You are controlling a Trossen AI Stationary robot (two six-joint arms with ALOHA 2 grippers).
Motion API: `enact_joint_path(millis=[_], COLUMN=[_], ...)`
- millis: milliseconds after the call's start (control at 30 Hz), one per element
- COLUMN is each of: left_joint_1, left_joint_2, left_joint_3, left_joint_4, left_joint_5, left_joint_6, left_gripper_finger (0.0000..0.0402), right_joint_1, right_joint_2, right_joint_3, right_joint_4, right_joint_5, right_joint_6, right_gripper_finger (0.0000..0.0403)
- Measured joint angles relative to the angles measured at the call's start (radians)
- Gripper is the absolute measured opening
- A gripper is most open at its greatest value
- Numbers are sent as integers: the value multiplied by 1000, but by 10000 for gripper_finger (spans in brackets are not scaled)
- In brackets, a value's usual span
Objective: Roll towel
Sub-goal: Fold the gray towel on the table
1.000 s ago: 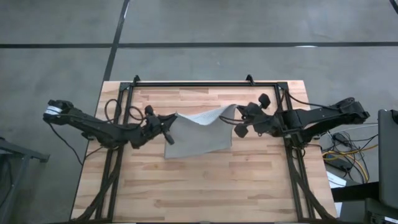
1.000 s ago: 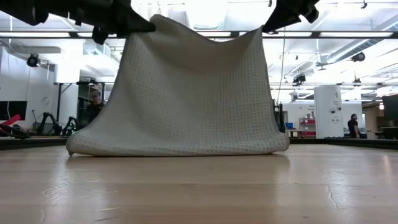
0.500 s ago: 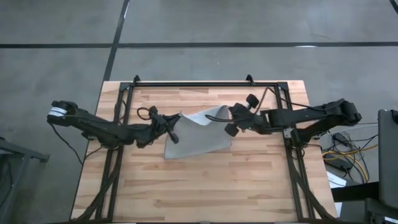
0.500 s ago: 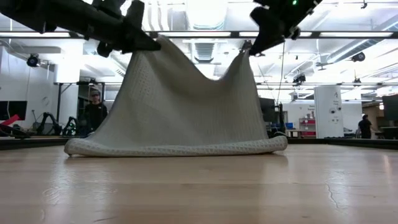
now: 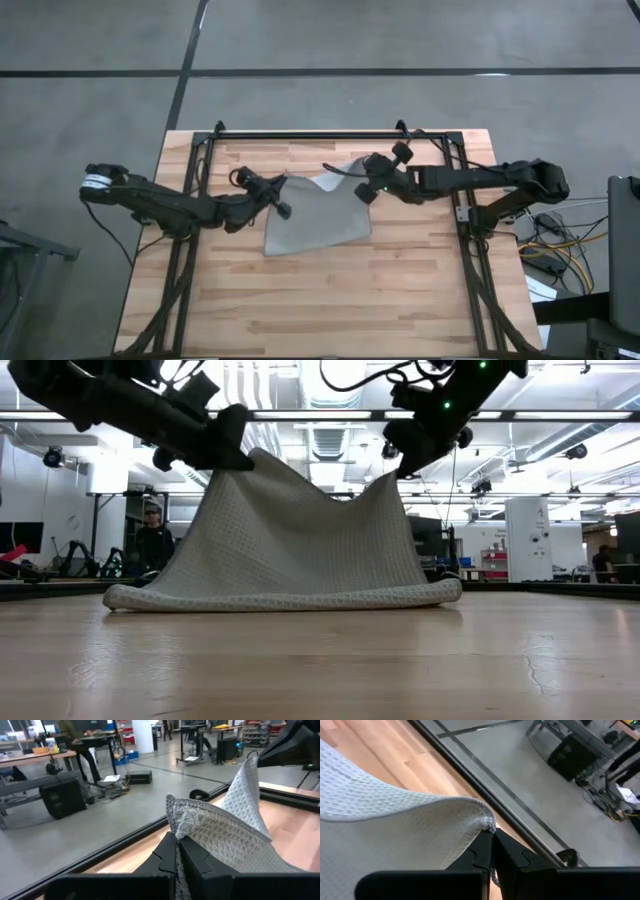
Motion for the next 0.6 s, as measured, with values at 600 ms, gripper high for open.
enact_joint_path(millis=[600], left_joint_1=[193], left_joint_2=[0], left_joint_3=[0], left_joint_4=[-125], left_joint_5=[83], left_joint_6=[-47], left_gripper_finger=[5], right_joint_1=[-194], right_joint_2=[99], right_joint_3=[0], right_joint_4=[103], right_joint_5=[-94], right_joint_6=[-57], right_gripper_finger=[8])
